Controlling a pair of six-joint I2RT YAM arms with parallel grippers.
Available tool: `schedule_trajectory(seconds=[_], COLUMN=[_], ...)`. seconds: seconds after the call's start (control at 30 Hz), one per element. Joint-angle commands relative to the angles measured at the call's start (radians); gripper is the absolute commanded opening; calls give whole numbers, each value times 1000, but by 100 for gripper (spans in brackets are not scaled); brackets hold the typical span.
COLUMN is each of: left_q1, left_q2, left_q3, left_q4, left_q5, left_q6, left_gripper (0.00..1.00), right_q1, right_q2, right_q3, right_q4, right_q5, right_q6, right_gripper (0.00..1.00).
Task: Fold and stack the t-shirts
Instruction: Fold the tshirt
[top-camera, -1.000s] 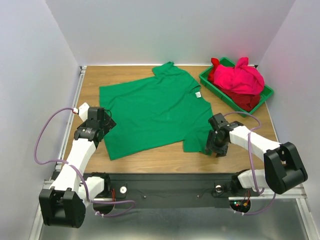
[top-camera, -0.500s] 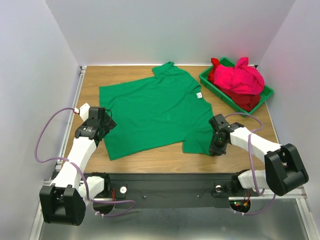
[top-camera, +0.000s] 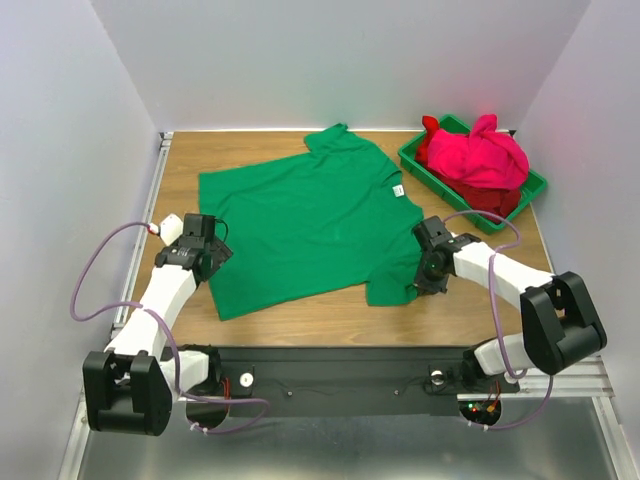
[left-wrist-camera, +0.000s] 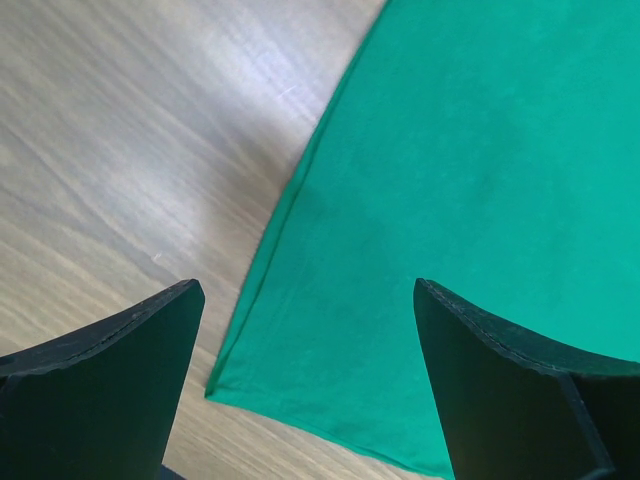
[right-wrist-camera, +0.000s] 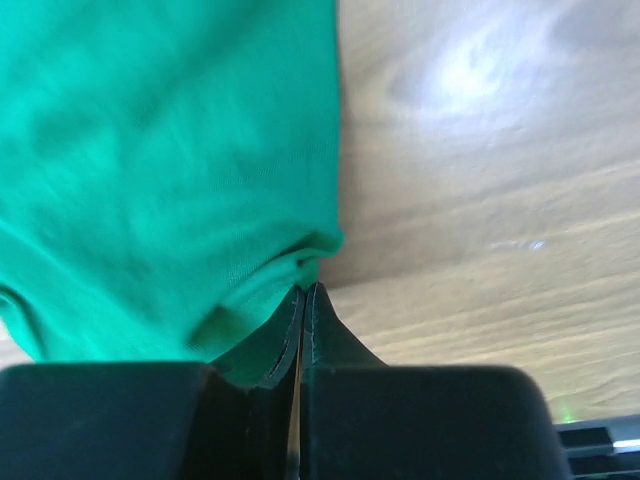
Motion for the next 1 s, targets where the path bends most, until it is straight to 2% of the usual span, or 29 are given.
schedule_trajectory(seconds=[0.0,0.17,0.3,0.47,0.67,0.87,0.97], left_q1=[-16,-28,-91,-148,-222,-375,-389], left_q2=[9,-32,-58,-11,14,106,152], left_q3=[6,-43,-80,-65,-40,65,58], left_q4=[-61,-87,-111,-133,-208,-367,-336], left_q5=[-61,-22,-49,-48,-31,-150,-96], left_q6=[-103,-250,-344,-371,-485,-638,-660], left_gripper=[98,98,98,98,98,98,98], right_q1=[-8,-46,-77,-102,-121,-167,-177], right_q2=[10,21,26,29,53,76,81], right_q3=[89,145,153,169,211,242,253], right_q4=[35,29,29,29,30,44,53], right_q5=[111,130,102,81,70,46,33], right_q6=[-45,-86,-100,-122,-151,-181,-189], right_gripper=[0,0,0,0,0,0,0])
